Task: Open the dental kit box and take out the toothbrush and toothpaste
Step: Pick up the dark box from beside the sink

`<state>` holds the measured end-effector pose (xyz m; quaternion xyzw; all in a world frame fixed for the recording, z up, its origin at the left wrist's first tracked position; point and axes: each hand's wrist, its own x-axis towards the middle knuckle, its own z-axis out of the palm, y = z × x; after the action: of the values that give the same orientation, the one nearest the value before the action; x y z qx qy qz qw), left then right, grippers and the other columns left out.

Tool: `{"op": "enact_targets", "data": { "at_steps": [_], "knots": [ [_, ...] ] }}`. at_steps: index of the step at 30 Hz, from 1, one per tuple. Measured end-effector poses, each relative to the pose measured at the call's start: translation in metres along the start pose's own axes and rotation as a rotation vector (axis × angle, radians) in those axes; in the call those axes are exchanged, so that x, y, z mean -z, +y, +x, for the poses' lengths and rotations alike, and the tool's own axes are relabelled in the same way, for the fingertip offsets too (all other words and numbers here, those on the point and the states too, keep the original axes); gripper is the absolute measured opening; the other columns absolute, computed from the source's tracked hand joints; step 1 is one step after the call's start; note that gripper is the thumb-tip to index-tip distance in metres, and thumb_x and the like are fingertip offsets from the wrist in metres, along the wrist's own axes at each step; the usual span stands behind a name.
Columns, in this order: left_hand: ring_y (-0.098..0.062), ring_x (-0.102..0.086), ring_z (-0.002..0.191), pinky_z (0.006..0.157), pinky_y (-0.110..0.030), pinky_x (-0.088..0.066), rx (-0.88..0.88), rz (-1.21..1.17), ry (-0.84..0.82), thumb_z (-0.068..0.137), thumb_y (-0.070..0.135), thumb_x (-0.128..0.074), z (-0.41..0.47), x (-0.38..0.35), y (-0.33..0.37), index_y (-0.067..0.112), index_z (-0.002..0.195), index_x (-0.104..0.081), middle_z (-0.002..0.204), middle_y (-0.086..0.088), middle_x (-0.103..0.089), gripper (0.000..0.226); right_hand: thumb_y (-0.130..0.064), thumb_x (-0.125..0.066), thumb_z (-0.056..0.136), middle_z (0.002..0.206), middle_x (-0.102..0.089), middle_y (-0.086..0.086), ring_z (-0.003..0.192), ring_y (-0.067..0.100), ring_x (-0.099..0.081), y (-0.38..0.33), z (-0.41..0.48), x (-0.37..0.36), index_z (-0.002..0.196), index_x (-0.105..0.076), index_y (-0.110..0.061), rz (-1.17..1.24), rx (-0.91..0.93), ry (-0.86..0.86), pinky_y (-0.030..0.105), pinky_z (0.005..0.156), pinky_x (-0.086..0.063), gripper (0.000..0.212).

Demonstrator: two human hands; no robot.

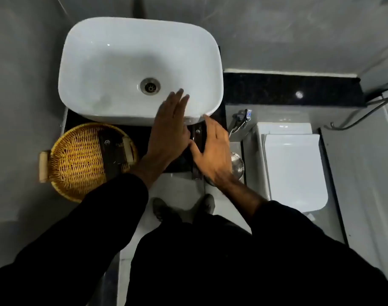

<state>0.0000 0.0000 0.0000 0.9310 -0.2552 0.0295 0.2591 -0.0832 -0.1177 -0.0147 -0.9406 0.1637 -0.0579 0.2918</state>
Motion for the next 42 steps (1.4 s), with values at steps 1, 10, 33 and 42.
{"op": "enact_targets", "data": {
  "at_steps": [1,10,33,42],
  "knots": [
    [-0.030,-0.032,0.150,0.124,-0.041,-0.028,-0.026,0.015,-0.050,0.085,0.006,-0.060,-0.007,-0.004,0.001,0.005,0.151,-0.041,0.161,-0.013,-0.037,0.069,-0.037,-0.072,0.090,0.149,-0.053,0.013,0.134,0.032,-0.051,0.004,-0.003,-0.004,0.155,-0.042,-0.012,0.019,-0.022,0.005,0.046,0.112,-0.047,0.075],
    [-0.026,-0.062,0.109,0.088,-0.042,-0.054,0.214,-0.142,-0.296,0.090,0.016,-0.054,-0.051,-0.042,0.010,0.014,0.120,-0.065,0.119,-0.007,-0.064,0.032,-0.024,-0.077,0.084,0.128,-0.055,0.018,0.105,0.044,-0.068,0.022,-0.016,-0.033,0.129,-0.043,-0.010,-0.007,-0.279,-0.272,0.052,0.086,-0.056,0.057],
    [-0.023,-0.065,0.077,0.056,-0.030,-0.061,1.148,-1.348,-0.191,0.107,0.027,-0.044,-0.055,-0.062,0.014,0.015,0.105,-0.066,0.098,-0.014,-0.070,0.026,-0.045,-0.080,0.073,0.100,-0.071,-0.017,0.089,0.008,-0.073,0.057,-0.091,0.064,0.104,-0.046,-0.049,0.187,-0.181,-0.163,0.021,0.072,-0.062,0.046],
    [-0.018,-0.078,0.078,0.061,-0.025,-0.060,1.173,-1.850,-0.251,0.103,0.041,-0.044,-0.052,-0.046,0.017,0.016,0.106,-0.072,0.095,-0.005,-0.079,0.037,-0.061,-0.076,0.081,0.113,-0.070,-0.022,0.098,-0.004,-0.069,-0.027,-0.071,0.146,0.118,-0.059,-0.037,0.250,0.097,0.103,0.002,0.080,-0.051,0.047]
  ]
}}
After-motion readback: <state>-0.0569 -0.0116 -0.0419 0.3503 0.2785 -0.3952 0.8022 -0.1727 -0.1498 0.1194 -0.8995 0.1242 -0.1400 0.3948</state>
